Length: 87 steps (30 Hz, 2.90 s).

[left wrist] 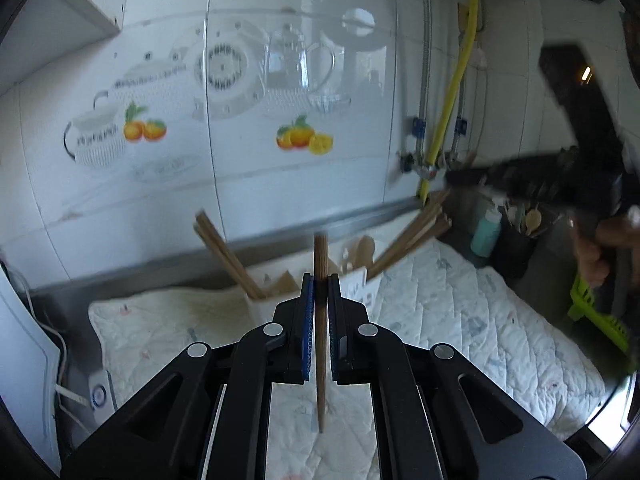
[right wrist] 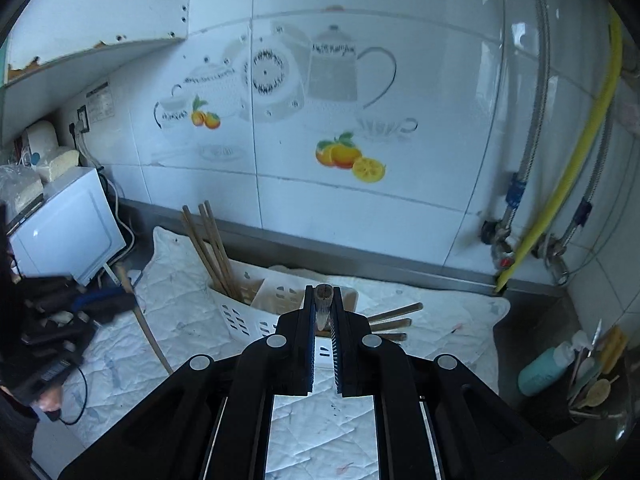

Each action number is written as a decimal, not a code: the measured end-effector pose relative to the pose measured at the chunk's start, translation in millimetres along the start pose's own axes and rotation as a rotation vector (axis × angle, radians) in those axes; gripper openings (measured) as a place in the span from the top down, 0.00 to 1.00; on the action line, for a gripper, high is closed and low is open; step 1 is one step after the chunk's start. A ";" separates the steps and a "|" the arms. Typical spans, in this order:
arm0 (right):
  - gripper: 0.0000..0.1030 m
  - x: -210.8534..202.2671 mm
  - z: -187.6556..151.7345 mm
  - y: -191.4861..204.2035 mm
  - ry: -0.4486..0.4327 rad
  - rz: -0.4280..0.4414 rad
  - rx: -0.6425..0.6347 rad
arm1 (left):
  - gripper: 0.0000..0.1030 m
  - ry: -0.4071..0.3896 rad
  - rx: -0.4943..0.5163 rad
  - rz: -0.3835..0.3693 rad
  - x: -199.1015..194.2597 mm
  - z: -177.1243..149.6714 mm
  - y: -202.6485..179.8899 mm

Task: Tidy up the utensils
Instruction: 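Carry both chopsticks to the white holder and insert them upright, then open the right tool to release its chopstick into the holder, then push the left tool's chopstick down into the holder and open the left tool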

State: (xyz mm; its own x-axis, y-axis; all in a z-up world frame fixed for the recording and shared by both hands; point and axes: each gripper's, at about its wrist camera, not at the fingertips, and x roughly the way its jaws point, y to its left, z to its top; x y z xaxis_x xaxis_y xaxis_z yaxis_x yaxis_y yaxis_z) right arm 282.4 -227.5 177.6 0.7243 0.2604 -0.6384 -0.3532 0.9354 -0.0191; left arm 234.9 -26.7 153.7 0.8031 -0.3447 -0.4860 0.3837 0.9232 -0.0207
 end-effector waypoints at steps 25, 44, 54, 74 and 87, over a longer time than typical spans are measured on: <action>0.85 39.2 -2.8 -6.8 0.015 0.000 0.007 | 0.42 0.109 -0.022 -0.037 78.7 -4.6 14.3; 0.84 41.8 -5.5 -8.3 0.008 0.001 -0.013 | 0.70 0.208 -0.082 0.021 141.9 -11.3 27.3; 0.84 38.2 -9.6 -15.0 -0.001 -0.002 -0.004 | 0.94 0.234 -0.108 0.027 151.8 -12.3 26.1; 0.81 -10.6 -10.0 -1.9 -0.077 -0.009 -0.032 | 0.95 -0.025 -0.074 0.055 46.0 67.8 18.6; 0.80 -19.3 -18.2 -0.7 -0.092 0.008 -0.034 | 0.95 -0.113 -0.072 0.116 37.1 103.5 27.4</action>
State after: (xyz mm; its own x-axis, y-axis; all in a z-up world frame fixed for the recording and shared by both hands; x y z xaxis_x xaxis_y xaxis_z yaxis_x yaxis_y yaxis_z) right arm 257.9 -237.5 175.9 0.7718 0.2903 -0.5657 -0.3780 0.9249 -0.0411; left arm 322.3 -31.8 225.5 0.8878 -0.2480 -0.3878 0.2549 0.9664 -0.0343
